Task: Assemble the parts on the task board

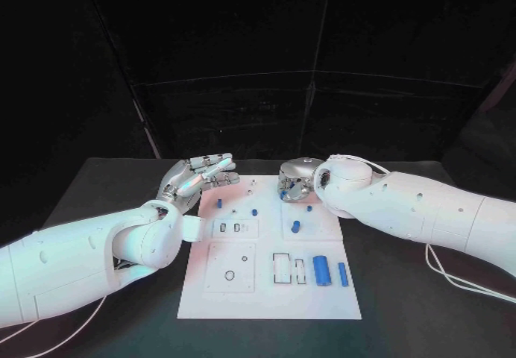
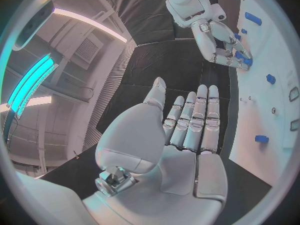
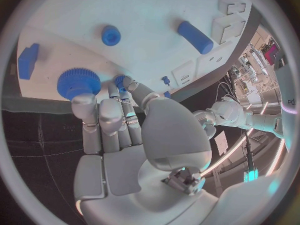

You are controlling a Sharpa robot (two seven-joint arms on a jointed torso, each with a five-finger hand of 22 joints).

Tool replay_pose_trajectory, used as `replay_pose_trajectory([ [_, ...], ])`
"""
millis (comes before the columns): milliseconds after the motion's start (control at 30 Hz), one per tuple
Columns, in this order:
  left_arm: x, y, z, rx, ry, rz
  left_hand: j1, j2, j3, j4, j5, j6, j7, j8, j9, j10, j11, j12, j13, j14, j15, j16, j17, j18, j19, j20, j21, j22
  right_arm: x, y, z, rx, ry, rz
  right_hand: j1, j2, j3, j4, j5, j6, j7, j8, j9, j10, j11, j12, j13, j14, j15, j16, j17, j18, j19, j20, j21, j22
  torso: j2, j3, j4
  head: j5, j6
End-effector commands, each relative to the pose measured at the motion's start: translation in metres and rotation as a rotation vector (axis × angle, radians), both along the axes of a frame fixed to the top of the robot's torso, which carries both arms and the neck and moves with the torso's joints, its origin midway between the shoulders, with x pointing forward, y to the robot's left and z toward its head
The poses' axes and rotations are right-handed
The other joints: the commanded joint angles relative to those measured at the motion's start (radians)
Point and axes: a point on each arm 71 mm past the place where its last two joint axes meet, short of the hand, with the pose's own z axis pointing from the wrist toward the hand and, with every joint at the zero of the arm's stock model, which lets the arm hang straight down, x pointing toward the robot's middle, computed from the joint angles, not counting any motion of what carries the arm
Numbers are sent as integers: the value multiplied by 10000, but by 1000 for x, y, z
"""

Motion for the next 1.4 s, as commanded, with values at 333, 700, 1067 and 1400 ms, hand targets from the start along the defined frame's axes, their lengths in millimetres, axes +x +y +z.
replay_pose_trajectory([
  [333, 0, 1, 2, 7, -80, -85, -71, 21, -11, -72, -34, -69, 526, -47, -11, -61, 35, -39, -11, -2, 44, -45, -11, 104, 55, 31, -50, -17, -3, 4, 19, 1493, -1761, -113, -196, -161, 85, 239, -205, 88, -2, 22, 3, 75, -4, 58, 27, 90, -7, 182, 81, -223, 169, -17, 182, 174, 15, -11, 43, 8, 143],
  [700, 0, 1, 2, -2, -101, -87, -71, 21, -11, -72, -34, -69, 526, -47, -11, -61, 35, -39, -11, -2, 44, -45, -11, 104, 55, 31, -50, -17, 7, 16, 20, 1769, -2098, -176, -218, -205, 105, 279, -188, 78, -7, 12, -1, 62, -6, 48, 24, 101, -9, 240, 145, -230, 190, -18, 209, 216, 37, -15, 49, 71, 195],
  [1067, -1, -1, 3, -39, -146, -123, -53, 44, 8, -91, -32, -24, 522, -39, -4, -58, 33, -42, -8, -6, 47, -55, -13, 104, 52, 33, -66, -28, 13, 36, 18, 1773, -2019, -34, -209, -229, 153, 307, -103, 67, -2, 2, -4, 47, -2, 37, 21, 102, -9, 272, 164, -235, 200, -19, 231, 243, 95, -29, 77, 89, 223],
  [1400, -1, -2, 4, -56, -178, -148, -47, 50, 14, -98, -32, -23, 520, -37, -3, -56, 32, -43, -7, -6, 47, -58, -14, 104, 51, 33, -71, -32, 16, 47, 15, 1594, -1749, 79, -216, -239, 157, 318, -91, 65, 1, 0, -5, 45, 1, 35, 21, 103, -7, 281, 172, -236, 204, -19, 236, 251, 109, -33, 58, 122, 165],
])
